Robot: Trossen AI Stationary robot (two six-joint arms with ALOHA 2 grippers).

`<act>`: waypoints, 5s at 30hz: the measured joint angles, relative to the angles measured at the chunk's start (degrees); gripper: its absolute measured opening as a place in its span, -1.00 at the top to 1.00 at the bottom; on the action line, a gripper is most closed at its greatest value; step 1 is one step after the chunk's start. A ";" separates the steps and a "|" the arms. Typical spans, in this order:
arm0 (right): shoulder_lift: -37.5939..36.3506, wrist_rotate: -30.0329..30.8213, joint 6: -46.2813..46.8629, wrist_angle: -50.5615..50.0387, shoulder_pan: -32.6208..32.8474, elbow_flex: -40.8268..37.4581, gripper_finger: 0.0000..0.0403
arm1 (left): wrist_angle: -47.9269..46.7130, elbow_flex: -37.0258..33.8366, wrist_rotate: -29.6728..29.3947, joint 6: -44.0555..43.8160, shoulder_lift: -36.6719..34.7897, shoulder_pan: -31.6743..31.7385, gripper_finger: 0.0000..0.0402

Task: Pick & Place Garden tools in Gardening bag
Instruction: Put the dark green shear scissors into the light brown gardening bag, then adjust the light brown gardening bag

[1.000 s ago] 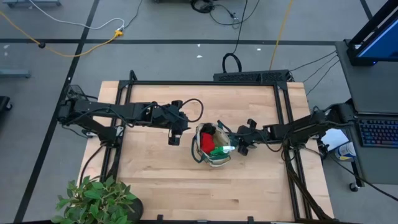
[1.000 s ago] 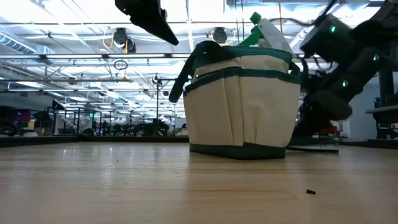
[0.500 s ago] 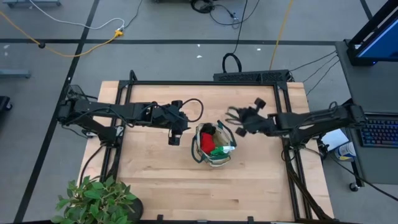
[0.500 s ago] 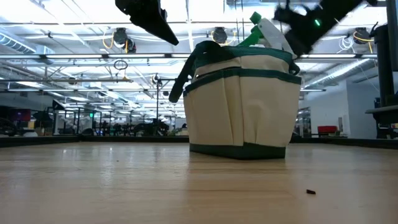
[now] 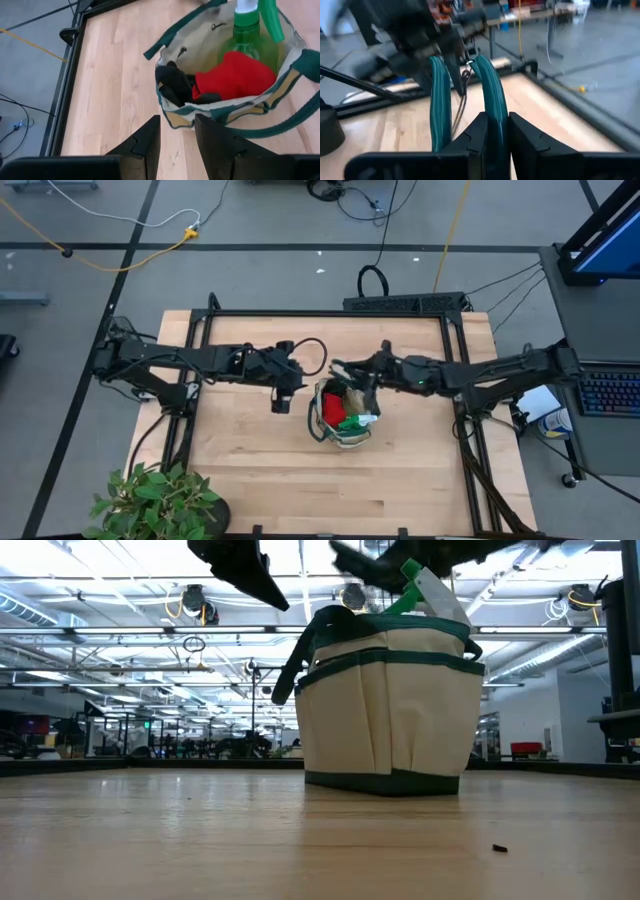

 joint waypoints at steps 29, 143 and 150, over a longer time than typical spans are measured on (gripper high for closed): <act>15.08 -0.94 9.35 8.00 0.26 -0.02 0.76 | 19.09 -7.26 0.53 29.68 0.07 -3.28 0.37; 4.49 -9.01 -28.27 -1.75 1.77 -0.02 0.34 | 26.30 -9.55 10.43 3.16 7.17 0.22 0.86; 4.51 -9.34 -24.60 -7.57 2.97 -0.11 0.34 | 23.14 -9.55 11.82 4.45 7.17 0.00 0.85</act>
